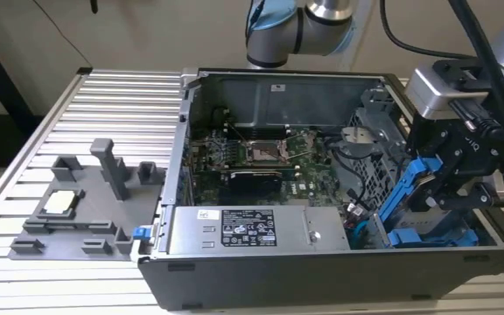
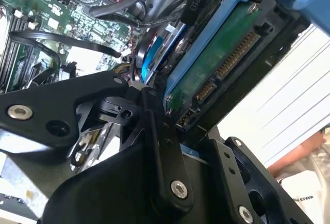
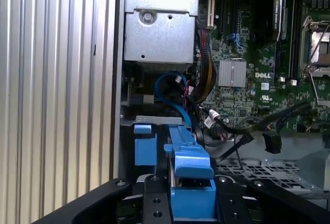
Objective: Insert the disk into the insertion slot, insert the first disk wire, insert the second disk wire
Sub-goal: 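Insert the disk into the insertion slot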
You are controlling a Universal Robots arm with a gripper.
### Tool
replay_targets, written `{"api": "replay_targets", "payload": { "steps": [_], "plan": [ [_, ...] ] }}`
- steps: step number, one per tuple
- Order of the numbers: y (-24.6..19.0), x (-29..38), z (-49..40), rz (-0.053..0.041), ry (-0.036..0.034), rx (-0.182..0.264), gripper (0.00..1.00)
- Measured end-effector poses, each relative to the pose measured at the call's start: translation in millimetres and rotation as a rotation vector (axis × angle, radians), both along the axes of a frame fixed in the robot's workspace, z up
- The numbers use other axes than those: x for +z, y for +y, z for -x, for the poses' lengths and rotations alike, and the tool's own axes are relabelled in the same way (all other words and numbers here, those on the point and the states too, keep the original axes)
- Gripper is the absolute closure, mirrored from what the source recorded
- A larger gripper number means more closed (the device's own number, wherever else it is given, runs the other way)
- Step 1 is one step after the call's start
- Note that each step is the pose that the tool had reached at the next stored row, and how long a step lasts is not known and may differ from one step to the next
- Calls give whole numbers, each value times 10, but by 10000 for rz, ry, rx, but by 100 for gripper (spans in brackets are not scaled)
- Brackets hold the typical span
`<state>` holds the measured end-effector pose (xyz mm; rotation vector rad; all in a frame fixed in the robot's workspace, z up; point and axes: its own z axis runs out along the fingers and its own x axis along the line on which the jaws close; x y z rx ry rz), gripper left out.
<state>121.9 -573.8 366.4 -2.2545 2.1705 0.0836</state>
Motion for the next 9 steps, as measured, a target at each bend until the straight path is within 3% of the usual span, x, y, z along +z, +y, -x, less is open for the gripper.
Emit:
{"api": "replay_targets", "payload": {
  "steps": [5,9],
  "plan": [
    [0,-86,0,0,-6,16,67],
    [0,-94,0,1,-10,17,67]
  ]
}}
